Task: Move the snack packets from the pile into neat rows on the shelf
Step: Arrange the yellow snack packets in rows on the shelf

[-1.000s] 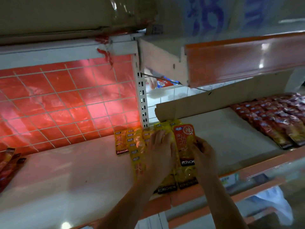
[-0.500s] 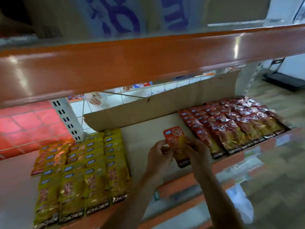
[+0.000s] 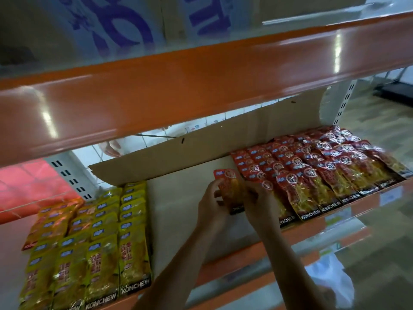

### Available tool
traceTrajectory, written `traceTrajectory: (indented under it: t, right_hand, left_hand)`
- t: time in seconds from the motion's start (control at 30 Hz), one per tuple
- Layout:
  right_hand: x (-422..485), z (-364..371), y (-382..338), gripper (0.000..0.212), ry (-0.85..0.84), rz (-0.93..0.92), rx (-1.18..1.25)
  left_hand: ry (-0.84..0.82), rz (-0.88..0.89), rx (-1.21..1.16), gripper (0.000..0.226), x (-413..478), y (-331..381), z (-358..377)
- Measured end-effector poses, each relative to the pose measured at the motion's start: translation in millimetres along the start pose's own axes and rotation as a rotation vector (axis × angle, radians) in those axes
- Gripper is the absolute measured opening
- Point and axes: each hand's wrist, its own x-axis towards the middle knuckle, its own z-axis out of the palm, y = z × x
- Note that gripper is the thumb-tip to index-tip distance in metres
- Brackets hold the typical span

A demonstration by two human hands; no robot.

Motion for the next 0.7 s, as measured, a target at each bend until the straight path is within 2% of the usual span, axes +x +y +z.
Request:
traceTrajectory:
  t: [0.1,0.2,0.33,0.4,0.47,0.7]
  right_hand:
    - [11,2,6,0.009,0.039,-0.051,-0.098]
    - [16,1,8,0.017,0.077,-0.075,-0.165]
    - [21,-1,10,0.027,0.03,-0.041,-0.182]
    - [25,-1,9,0.028,0.013,-0.055,-0.193]
    - [29,0,9,0.03,-0.015,-0.07,-0.211]
    - [39,4,10,0.03,-0.069,-0.093,-0.281]
  left_hand:
    - [0.031,0.037,0.239,0.043,22,-4,-2]
    - [0.043,0.066,0.417,0.039,42,-8,4]
    - [0.12,0.117,0.715,0.031,64,-13,17]
    - [0.087,0.178,0.72,0.029,76,-16,26]
    - [0.06,0.221,0.821,0.029,88,-16,31]
    - [0.023,0.213,0.805,0.021,107,-8,36]
